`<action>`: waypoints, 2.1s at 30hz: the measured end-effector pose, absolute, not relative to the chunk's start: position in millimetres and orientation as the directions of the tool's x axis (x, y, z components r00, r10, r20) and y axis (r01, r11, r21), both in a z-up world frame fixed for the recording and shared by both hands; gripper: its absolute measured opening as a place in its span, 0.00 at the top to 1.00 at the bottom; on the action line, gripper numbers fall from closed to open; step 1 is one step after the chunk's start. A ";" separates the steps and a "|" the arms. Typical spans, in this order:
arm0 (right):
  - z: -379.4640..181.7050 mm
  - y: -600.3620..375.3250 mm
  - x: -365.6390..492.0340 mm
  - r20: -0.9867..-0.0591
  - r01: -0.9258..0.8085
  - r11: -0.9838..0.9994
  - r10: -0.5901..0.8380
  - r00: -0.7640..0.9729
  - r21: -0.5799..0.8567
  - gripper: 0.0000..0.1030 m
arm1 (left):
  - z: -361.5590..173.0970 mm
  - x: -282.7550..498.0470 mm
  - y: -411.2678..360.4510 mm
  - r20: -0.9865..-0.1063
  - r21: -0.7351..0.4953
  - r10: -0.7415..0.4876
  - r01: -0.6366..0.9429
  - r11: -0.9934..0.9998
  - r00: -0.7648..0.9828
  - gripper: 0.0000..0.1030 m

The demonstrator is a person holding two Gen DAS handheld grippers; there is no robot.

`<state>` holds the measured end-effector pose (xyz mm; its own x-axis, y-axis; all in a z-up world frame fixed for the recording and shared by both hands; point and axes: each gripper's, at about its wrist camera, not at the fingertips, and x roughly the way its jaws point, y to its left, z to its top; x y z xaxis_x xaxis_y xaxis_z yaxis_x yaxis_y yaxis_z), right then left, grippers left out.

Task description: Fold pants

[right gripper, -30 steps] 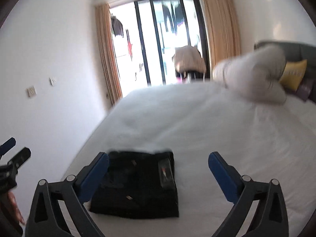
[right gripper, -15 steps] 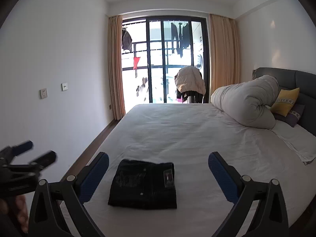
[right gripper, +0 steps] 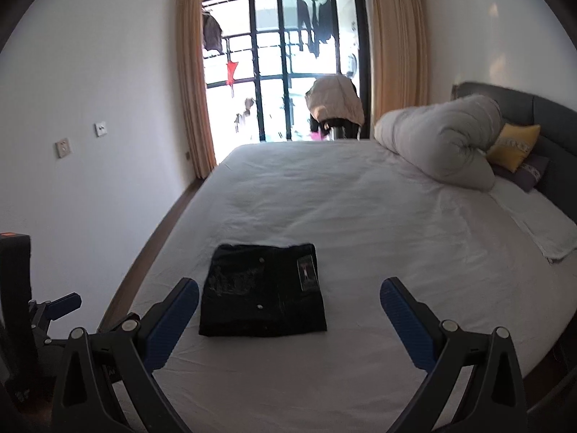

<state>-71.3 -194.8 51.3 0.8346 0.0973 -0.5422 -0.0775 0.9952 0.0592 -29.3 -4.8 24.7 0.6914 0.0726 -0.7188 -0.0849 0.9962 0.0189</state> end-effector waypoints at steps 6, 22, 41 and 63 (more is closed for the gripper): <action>39.0 -195.3 -61.0 -0.578 -0.064 0.996 0.090 0.811 0.065 0.00 | 6.0 -5.2 -7.3 -0.748 0.030 0.081 -0.088 0.996 0.659 0.00; 30.2 -197.0 -47.2 -0.605 -0.076 0.995 0.097 0.790 0.061 0.00 | -7.5 20.7 -6.4 -0.764 0.041 0.086 -0.086 0.995 0.639 0.00; 29.4 -196.0 -46.2 -0.617 -0.092 0.994 0.104 0.780 0.051 0.00 | -8.4 20.1 -8.0 -0.759 0.036 0.086 -0.090 0.995 0.645 0.00; 28.3 -196.7 -45.9 -0.623 -0.094 0.994 0.104 0.776 0.049 0.00 | -8.6 18.7 -8.4 -0.759 0.034 0.086 -0.094 0.995 0.645 0.00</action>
<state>-46.0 -196.7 28.3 0.7756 0.1041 -0.6226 -0.0944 0.9943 0.0487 18.7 -8.4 -8.6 0.6454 0.0864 -0.7589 -0.0936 0.9950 0.0337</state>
